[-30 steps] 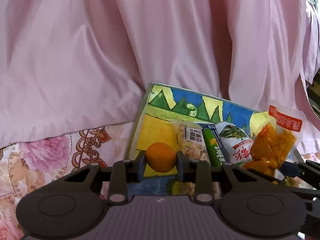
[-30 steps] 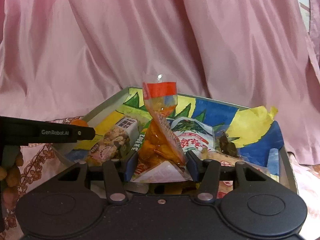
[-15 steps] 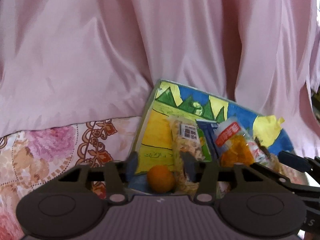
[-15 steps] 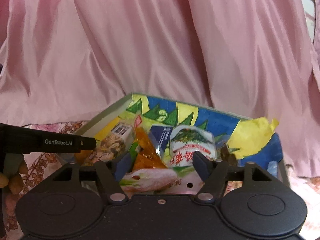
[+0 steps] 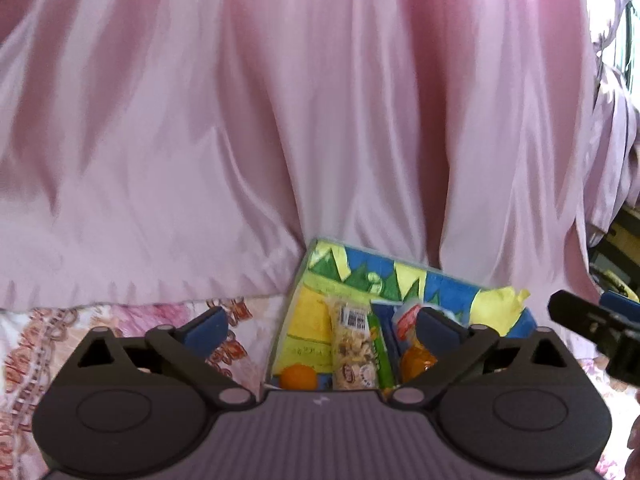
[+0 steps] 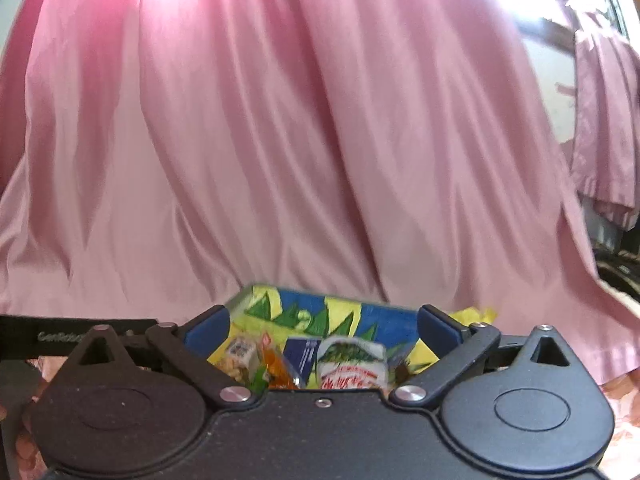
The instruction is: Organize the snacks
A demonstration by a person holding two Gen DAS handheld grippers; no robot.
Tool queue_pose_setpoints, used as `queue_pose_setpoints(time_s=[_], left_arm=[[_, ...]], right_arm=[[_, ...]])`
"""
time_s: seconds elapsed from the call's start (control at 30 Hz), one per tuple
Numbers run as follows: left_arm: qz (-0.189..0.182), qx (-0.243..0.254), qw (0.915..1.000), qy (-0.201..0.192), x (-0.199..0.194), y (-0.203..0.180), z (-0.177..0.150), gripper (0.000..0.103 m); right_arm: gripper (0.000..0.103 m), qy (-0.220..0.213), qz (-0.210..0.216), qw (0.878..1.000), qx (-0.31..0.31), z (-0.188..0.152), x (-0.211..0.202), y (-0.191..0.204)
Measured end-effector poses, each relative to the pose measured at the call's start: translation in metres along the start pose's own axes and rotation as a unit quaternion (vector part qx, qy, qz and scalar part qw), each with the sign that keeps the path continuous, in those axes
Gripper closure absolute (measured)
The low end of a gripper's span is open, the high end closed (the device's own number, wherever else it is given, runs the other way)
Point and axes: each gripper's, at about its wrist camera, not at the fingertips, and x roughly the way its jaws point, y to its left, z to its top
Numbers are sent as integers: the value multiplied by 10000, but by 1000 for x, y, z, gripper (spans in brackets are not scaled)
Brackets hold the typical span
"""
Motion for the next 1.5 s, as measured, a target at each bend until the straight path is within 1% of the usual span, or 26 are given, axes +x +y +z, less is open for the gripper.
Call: queue_pose_setpoints(time_s=[0.07, 0.17, 0.43, 0.63, 0.93, 1.1, 1.2, 1.33, 1.5], left_arm=[[4, 32, 9999, -121, -14, -2, 2, 0], [-4, 124, 9997, -198, -34, -8, 2, 0], [30, 410, 9984, -383, -84, -21, -5, 0], [54, 576, 9968, -555, -128, -31, -13, 0], [104, 719, 9955, -606, -186, -45, -40, 0], [147, 828, 9950, -542, -209, -49, -65, 0], [206, 767, 9957, -476, -220, -48, -80, 0], [299, 845, 9951, -429, -226, -47, -95, 0], [445, 867, 9948, -293, -226, -44, -106, 0]], right_arm=[[1, -94, -33, 9999, 50, 6, -13, -3], [1, -170, -37, 9998, 117, 11, -32, -5], [1, -281, -43, 9995, 156, 13, -85, -9], [1, -323, -10, 9993, 198, 8, -126, -8], [1, -345, 129, 9992, 183, -11, -186, 0], [1, -275, 133, 9992, 239, -27, -215, 3], [1, -167, 103, 9994, 270, -39, -228, 2], [1, 64, 157, 9995, 248, -58, -240, 4], [1, 359, 252, 9988, 208, -83, -247, 8]])
